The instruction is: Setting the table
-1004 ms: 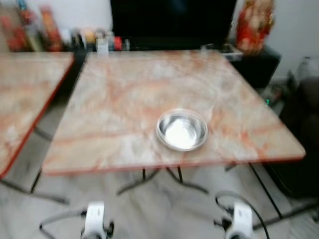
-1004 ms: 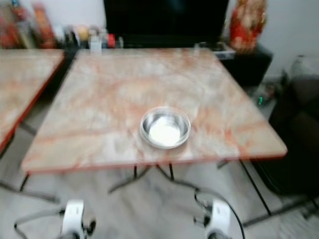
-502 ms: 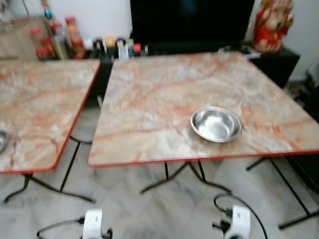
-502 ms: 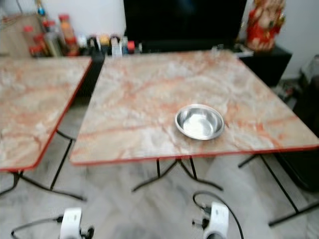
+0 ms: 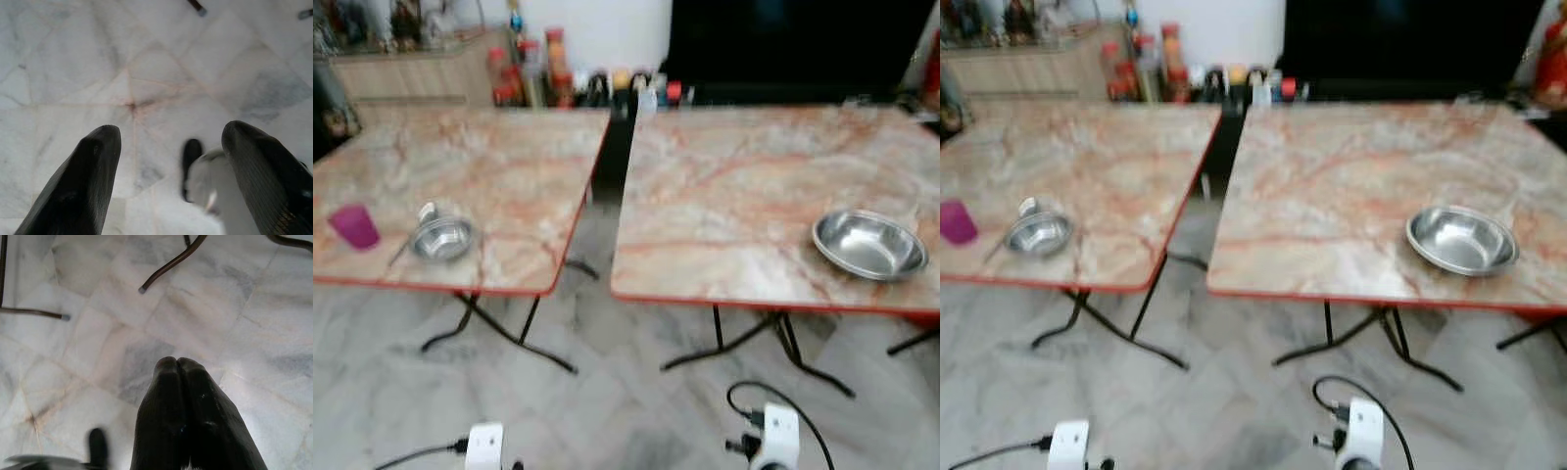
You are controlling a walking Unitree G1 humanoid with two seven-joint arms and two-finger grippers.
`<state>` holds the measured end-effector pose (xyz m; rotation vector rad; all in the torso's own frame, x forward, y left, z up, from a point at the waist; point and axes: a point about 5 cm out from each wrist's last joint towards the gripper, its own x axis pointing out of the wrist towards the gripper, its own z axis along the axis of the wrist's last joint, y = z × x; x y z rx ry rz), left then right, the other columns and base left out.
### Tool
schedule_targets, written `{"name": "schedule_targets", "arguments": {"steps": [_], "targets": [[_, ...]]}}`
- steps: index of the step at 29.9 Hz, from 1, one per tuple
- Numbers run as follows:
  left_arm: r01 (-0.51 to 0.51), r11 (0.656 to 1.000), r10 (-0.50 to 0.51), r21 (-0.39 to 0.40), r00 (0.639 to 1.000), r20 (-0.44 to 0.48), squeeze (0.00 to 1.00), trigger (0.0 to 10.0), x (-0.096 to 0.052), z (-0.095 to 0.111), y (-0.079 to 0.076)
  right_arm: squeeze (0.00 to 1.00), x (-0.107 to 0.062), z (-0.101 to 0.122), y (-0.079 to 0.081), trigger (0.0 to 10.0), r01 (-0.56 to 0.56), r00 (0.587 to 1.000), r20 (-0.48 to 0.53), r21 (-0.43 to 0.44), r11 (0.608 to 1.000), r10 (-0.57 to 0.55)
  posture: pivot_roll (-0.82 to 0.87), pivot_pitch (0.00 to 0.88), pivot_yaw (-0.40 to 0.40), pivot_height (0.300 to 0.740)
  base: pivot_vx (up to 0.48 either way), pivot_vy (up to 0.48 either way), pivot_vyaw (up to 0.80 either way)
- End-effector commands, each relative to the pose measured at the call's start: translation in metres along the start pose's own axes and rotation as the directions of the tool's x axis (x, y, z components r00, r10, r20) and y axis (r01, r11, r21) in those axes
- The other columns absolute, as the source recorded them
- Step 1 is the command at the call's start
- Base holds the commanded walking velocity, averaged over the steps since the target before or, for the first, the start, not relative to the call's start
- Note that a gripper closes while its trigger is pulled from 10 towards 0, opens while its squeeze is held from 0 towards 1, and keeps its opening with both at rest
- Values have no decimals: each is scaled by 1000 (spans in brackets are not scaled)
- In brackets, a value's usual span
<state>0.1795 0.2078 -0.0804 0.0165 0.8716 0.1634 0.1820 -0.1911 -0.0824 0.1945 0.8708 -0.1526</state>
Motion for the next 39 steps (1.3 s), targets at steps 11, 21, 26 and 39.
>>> {"name": "schedule_targets", "arguments": {"steps": [11, 21, 26, 39], "targets": [[-14, 1000, 14, -3, 1000, 2, 0, 10000, 1, 4, 4, 0, 2, 7, 7, 10000, -10, 1000, 20, 21, 1000, 9, -2, 0, -18, 740, 0, 406, 0], [-18, 1000, 18, -21, 1000, -2, 0, 10000, 1, 3, 3, 0, 2, 5, 6, 10000, -11, 1000, 16, 20, 1000, 10, 1, 0, -25, 740, 0, 401, 0], [-16, 1000, 16, -19, 1000, -4, 0, 10000, 1, 2, 3, 0, 2, 5, 6, 10000, -8, 1000, 15, 24, 1000, 8, 0, 0, -24, 740, 0, 393, 0], [8, 1000, -7, -27, 999, 37, 0, 10000, 2, 9, -4, 0, 1, 3, 6, 10000, -12, 1000, 11, 18, 1000, 12, -1, 0, -26, 740, 0, 45, 0]]}}
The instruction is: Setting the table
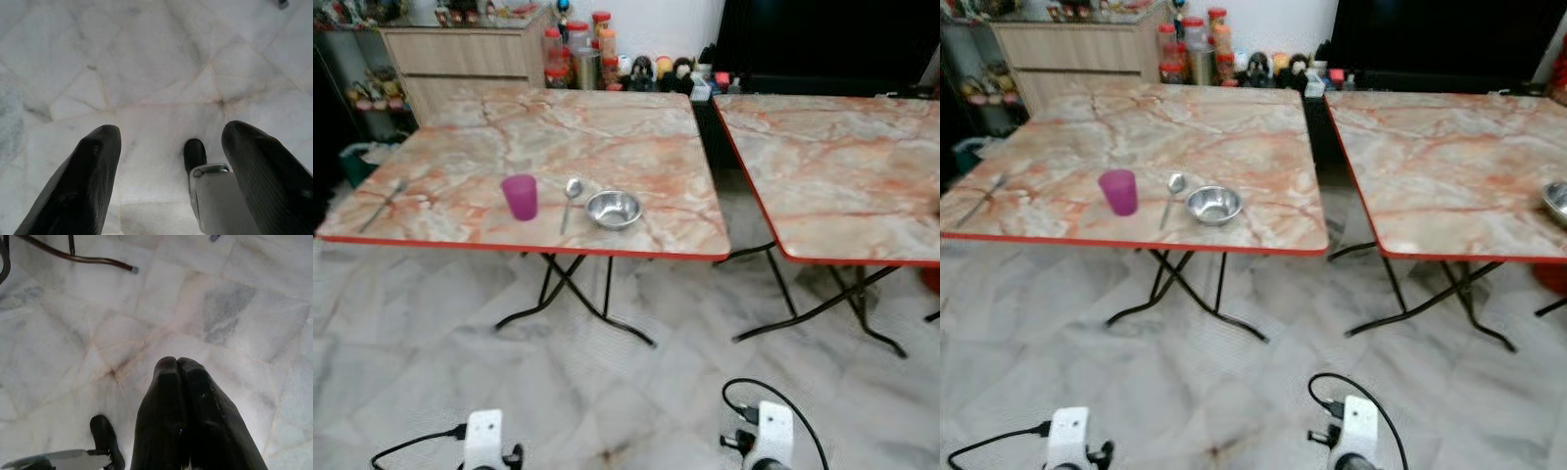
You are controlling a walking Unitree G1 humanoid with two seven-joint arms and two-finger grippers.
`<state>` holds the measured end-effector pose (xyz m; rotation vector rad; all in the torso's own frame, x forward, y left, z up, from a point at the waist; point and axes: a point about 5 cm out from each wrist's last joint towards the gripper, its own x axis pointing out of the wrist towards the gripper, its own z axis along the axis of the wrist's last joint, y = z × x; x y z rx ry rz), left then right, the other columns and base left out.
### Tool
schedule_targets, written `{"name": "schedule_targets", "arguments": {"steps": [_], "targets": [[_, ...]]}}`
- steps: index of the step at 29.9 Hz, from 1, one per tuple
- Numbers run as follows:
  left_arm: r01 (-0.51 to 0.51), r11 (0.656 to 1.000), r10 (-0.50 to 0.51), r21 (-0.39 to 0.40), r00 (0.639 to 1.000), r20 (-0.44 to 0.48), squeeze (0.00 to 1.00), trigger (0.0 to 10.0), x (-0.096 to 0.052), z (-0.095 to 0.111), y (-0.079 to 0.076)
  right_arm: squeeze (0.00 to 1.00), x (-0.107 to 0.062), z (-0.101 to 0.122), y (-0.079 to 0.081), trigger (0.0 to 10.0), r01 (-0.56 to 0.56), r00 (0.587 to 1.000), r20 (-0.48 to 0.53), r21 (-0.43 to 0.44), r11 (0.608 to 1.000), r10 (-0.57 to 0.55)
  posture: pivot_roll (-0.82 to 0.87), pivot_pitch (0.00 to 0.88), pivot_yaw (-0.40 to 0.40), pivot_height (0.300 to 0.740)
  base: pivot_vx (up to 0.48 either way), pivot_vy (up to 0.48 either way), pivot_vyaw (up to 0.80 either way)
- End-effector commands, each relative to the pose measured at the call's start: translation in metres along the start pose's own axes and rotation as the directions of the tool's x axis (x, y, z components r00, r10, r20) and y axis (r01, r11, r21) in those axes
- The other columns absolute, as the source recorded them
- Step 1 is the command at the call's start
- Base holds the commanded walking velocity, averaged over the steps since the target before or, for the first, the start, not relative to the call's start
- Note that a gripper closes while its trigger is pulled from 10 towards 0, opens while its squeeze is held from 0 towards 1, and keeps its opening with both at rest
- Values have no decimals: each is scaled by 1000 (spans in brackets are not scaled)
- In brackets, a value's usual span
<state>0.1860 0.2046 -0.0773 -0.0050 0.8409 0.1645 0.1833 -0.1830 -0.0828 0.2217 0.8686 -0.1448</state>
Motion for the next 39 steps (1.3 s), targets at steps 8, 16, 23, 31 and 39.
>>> {"name": "schedule_targets", "arguments": {"steps": [8, 16, 23, 31, 39], "targets": [[-8, 1000, 8, -1, 1000, 5, 0, 10000, 0, 1, 1, 0, 2, 8, 0, 10000, -3, 1000, 20, -8, 1000, 3, -8, 0, -21, 740, 0, 0, 0], [-7, 1000, 7, 7, 1000, -13, 0, 10000, -1, -4, 1, 0, 2, 9, 0, 10000, -7, 1000, 22, -8, 1000, 7, -9, 0, -19, 740, 0, 0, 0], [-16, 1000, 16, -1, 1000, -20, 0, 10000, -1, -4, 1, 0, 2, 9, 0, 10000, -8, 1000, 21, -8, 1000, 8, -5, 0, -32, 740, 0, 0, 0], [-23, 1000, 23, -15, 999, -25, 0, 10000, -1, -5, 1, 0, 1, 8, -1, 10000, -4, 1000, 21, 1, 1000, 4, -8, 0, -30, 740, 254, 116, 0], [-29, 1000, 29, -12, 999, -23, 0, 10000, -1, -5, 1, 0, 1, 8, -1, 10000, -4, 1000, 23, 5, 1000, 4, -4, 0, -30, 740, 285, 151, 0]]}}
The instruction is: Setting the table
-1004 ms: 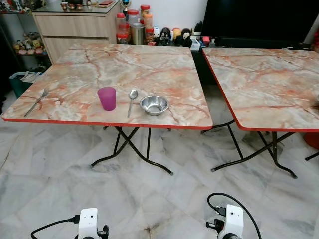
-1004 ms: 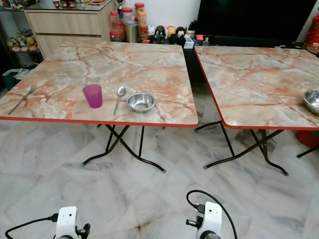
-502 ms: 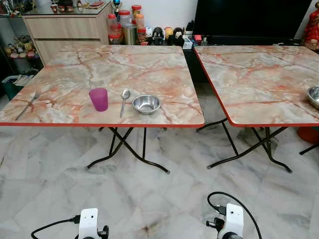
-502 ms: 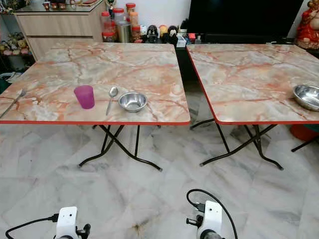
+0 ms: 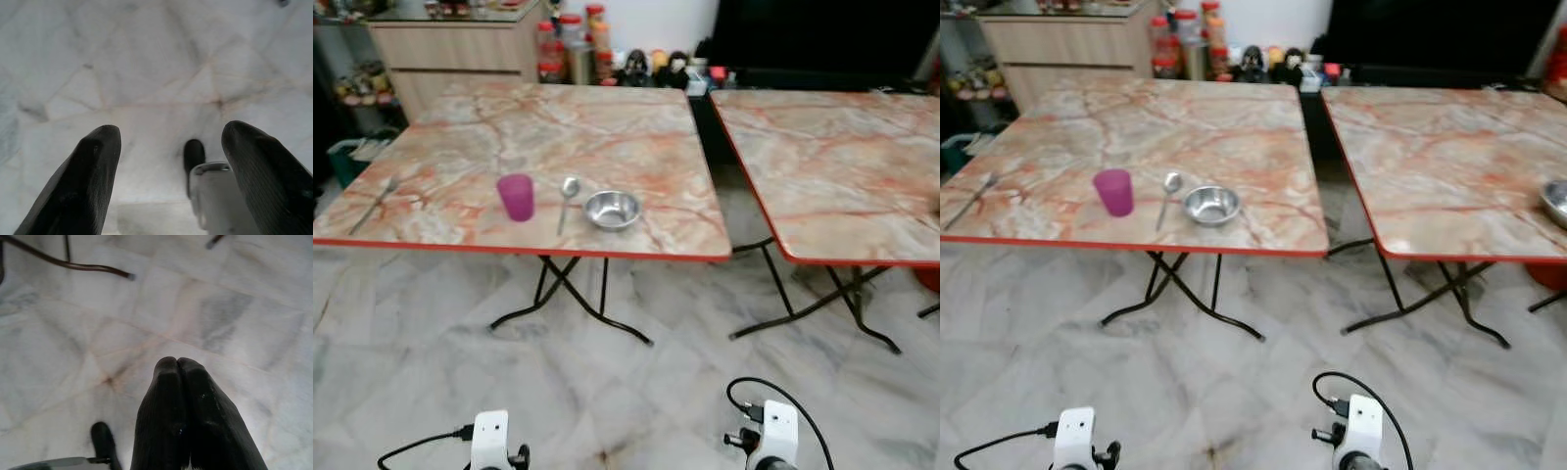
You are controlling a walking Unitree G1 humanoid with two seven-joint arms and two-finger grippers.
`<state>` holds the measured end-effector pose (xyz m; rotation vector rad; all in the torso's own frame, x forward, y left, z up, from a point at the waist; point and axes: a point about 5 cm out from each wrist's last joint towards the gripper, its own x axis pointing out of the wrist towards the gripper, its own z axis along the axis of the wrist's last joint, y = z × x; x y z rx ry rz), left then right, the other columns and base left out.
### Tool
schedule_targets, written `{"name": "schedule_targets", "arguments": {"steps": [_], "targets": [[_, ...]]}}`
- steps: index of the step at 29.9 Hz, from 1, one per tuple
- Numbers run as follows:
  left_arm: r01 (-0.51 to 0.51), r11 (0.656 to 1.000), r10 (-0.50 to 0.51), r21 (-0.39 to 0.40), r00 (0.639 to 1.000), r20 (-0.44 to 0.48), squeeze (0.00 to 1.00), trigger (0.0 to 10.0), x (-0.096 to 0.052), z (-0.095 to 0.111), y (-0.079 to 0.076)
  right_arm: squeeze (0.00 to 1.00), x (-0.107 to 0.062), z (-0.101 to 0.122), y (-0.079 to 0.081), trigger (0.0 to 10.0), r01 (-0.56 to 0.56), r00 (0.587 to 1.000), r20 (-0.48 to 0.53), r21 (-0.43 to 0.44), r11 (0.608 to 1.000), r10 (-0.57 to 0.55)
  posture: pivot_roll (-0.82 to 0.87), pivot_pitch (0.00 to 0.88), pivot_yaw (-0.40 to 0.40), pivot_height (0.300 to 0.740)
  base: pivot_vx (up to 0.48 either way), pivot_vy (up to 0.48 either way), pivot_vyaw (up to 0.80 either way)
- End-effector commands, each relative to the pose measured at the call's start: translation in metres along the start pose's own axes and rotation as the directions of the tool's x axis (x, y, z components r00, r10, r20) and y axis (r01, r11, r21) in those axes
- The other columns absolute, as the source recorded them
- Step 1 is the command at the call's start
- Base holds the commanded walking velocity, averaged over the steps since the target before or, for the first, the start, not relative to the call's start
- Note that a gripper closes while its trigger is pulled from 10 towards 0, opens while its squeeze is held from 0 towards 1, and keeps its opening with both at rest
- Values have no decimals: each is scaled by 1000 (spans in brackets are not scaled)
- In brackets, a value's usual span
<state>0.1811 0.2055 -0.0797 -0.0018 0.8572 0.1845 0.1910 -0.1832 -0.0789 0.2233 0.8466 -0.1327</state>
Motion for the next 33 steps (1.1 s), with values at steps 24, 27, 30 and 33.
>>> {"name": "schedule_targets", "arguments": {"steps": [24, 27, 30, 33], "targets": [[-11, 1000, 11, 2, 1000, -8, 0, 10000, 0, -1, 1, 0, 0, -2, 2, 10000, -10, 1000, -4, -16, 1000, 10, 8, 0, -26, 740, 324, 0, 151], [-12, 1000, 12, 0, 1000, -9, 0, 10000, 0, -1, 2, 0, 0, -2, 2, 10000, -11, 1000, -5, -17, 1000, 11, 6, 0, -27, 740, 197, 0, 0], [-13, 1000, 13, -4, 1000, -9, 0, 10000, 0, -1, 2, 0, 0, -2, 2, 10000, -11, 1000, -5, -15, 1000, 11, 4, 0, -30, 740, 0, 0, 0], [-12, 1000, 12, -7, 1000, -11, 0, 10000, 0, -1, 1, 0, -1, -3, 0, 10000, -8, 1000, -7, -12, 1000, 8, 1, 0, -31, 740, 0, 0, 0]]}}
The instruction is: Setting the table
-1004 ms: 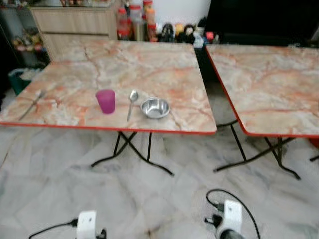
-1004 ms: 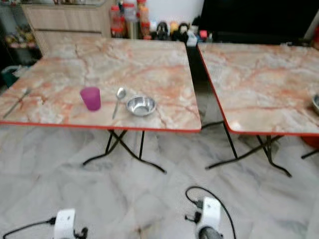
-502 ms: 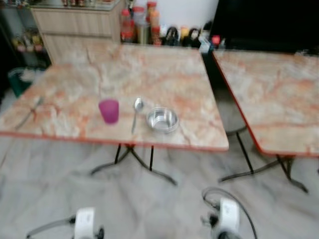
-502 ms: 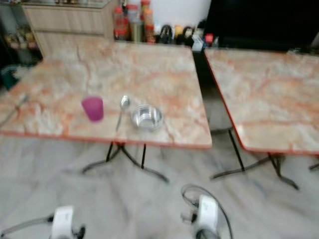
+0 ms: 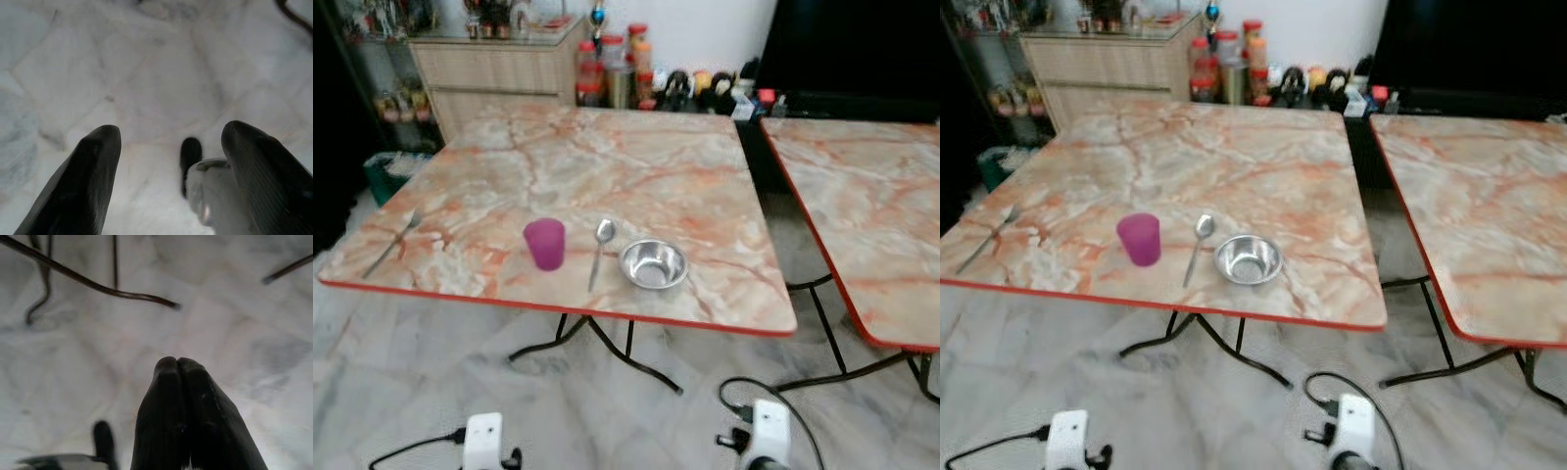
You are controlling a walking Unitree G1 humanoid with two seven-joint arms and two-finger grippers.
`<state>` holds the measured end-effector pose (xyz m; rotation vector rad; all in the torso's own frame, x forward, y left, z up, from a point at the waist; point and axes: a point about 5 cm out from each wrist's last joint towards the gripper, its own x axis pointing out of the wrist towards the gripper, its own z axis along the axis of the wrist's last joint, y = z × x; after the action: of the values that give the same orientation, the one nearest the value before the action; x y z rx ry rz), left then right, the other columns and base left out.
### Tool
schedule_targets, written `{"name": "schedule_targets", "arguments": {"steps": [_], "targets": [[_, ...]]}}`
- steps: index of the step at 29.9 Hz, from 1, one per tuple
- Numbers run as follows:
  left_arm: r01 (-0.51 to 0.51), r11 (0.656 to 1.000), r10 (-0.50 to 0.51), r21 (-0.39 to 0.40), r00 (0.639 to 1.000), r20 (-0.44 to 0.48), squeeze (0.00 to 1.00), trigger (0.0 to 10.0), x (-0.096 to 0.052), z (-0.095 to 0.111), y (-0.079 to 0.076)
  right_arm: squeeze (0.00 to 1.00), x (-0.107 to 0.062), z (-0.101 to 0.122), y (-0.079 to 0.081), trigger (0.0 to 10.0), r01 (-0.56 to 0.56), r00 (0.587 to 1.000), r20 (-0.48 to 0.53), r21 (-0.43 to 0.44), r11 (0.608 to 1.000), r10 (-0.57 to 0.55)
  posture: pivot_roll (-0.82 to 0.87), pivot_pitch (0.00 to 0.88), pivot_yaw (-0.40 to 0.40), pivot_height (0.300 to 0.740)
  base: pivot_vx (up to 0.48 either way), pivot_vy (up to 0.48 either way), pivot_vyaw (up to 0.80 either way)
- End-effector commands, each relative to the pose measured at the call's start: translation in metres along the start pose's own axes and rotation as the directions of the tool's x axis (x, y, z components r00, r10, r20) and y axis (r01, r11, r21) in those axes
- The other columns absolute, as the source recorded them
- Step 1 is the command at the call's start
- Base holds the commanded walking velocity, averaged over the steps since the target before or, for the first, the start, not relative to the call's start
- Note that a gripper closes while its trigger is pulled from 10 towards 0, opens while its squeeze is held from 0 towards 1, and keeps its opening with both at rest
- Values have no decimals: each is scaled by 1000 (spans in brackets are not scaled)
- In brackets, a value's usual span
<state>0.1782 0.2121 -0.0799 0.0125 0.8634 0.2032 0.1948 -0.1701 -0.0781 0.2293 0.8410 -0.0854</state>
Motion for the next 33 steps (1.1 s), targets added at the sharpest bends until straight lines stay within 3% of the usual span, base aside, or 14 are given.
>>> {"name": "schedule_targets", "arguments": {"steps": [1, 7, 11, 19, 25, 27, 33], "targets": [[12, 1000, -12, -13, 1000, -6, 0, 10000, 0, 1, -7, 0, -3, -3, -14, 10000, 38, 999, -8, 2, 999, -38, 0, 0, -32, 740, 0, 0, 0], [15, 1000, -15, -14, 1000, -8, 0, 10000, 0, 0, -8, 0, -4, -5, -16, 10000, 39, 999, -13, -2, 999, -39, -3, 0, -33, 740, 0, 0, 0], [14, 1000, -15, -18, 1000, -14, 0, 10000, 0, -3, -9, 0, -4, -1, -7, 10000, -91, 996, 2, -147, 985, 93, -17, 0, -37, 740, 0, 0, 0], [13, 1000, -14, -19, 1000, -23, 0, 10000, -1, -6, -9, 0, -8, -2, -11, 10000, -182, 982, 15, -213, 960, 190, -26, 0, -40, 740, 0, 0, 0], [14, 1000, -14, -20, 1000, -24, 0, 10000, -2, -7, -10, 0, -12, 1, -9, 10000, -285, 950, 49, -255, 924, 307, -28, 0, -43, 740, 0, 0, 0], [14, 1000, -14, -19, 1000, -25, 0, 10000, -2, -7, -10, 0, -14, 2, -6, 10000, -360, 922, 44, -264, 895, 384, -33, 0, -42, 740, 0, 0, 0], [15, 1000, -16, -17, 1000, -27, 0, 10000, -2, -8, -10, 0, -17, 15, -5, 10000, -417, 883, 85, -306, 856, 461, -32, 0, -40, 740, 0, 0, 0]]}}
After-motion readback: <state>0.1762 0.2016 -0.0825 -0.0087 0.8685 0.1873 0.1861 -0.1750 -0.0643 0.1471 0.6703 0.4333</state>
